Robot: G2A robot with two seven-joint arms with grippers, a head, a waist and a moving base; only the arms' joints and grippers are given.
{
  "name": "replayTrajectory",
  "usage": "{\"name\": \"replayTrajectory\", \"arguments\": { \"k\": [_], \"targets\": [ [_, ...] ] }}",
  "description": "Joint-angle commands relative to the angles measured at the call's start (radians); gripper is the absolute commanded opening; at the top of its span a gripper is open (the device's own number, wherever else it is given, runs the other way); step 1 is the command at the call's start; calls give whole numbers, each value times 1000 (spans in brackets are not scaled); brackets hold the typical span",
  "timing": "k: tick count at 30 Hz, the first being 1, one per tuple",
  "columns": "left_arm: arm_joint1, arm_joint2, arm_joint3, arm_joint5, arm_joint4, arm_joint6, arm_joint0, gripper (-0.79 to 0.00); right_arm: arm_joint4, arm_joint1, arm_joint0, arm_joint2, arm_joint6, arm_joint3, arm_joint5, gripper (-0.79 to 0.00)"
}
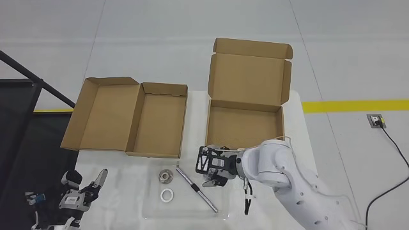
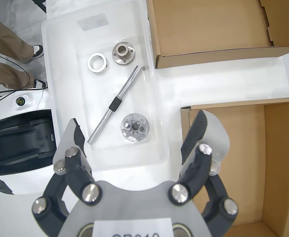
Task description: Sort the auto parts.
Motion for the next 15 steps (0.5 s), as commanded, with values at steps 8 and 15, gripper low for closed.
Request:
{"name": "replayTrajectory", "arguments": {
  "k": [8, 15],
  "targets": [
    [0, 0, 0, 0, 0, 0, 0, 0, -126, -37, 47, -185, 116, 10, 74, 0],
    [0, 0, 0, 0, 0, 0, 0, 0, -162, -87, 125, -313, 232, 72, 133, 0]
  ]
}}
